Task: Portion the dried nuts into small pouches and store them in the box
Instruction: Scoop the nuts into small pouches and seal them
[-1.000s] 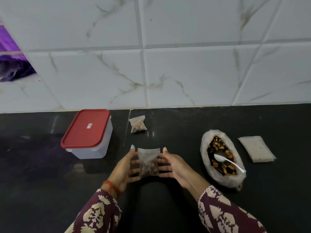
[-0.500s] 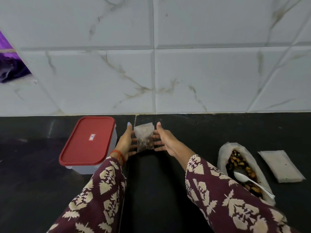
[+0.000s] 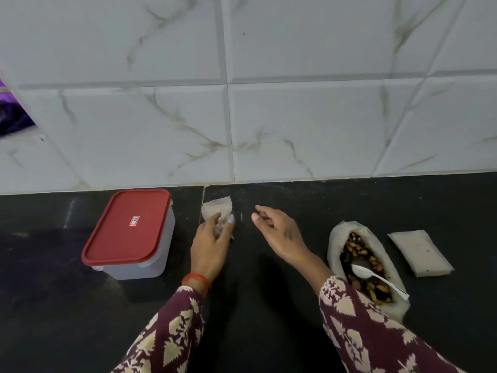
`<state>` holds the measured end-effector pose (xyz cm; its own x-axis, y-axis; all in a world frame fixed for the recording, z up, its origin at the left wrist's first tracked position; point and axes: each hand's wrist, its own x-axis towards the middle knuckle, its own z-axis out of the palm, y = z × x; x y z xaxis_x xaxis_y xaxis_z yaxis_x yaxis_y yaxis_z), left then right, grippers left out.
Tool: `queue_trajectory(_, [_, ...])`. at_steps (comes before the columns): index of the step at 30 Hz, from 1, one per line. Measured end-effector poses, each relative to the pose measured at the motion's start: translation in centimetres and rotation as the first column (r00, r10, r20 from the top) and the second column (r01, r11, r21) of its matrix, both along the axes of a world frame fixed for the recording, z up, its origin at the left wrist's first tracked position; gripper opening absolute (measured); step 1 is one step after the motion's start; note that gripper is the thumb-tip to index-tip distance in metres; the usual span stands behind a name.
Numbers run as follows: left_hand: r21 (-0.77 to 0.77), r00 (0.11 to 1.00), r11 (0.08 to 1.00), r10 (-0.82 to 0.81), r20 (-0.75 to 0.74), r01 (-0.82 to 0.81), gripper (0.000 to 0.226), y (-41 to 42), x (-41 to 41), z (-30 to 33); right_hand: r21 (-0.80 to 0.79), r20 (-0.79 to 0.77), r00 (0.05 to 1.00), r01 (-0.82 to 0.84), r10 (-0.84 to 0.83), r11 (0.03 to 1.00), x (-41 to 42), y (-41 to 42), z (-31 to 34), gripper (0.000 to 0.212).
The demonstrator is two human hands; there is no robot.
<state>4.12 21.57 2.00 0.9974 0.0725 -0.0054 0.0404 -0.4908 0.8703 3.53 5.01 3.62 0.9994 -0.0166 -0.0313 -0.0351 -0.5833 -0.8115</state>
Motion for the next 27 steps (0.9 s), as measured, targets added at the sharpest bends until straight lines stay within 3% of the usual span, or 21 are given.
queue_trajectory(3, [0.184,0.964,0.976,-0.154,0.219,0.114,0.054,-2.7,-2.3,1.2,-0.457,0.334,0.936,0.059,0.111,0.887,-3.4,-2.4,0.2,0.050])
queue_trajectory(7, [0.404,0.867,0.896,-0.343,0.360,0.187,0.060,-6.5,-4.6,1.8,-0.637,0.374,0.909,0.105,0.186,0.764,-7.1,-6.5,0.2,0.052])
queue_trajectory(19, [0.694,0.696,0.643,-0.659,0.285,0.324,0.067,-22.4,-8.1,0.3,-0.756,0.241,0.969,0.154,0.052,0.636,-13.2,-23.8,-0.3,0.059])
queue_trajectory(23, [0.797,0.705,0.487,-0.701,0.112,0.357,0.076,-27.5,-6.7,-0.1,-0.735,0.172,0.985,0.146,-0.027,0.662,-12.6,-29.9,-1.5,0.065])
queue_trajectory(27, [0.807,0.752,0.436,-0.658,-0.015,0.398,0.074,-31.3,-5.1,-0.5,-0.701,0.050,0.998,0.068,-0.047,0.710,-10.3,-34.0,-2.1,0.069])
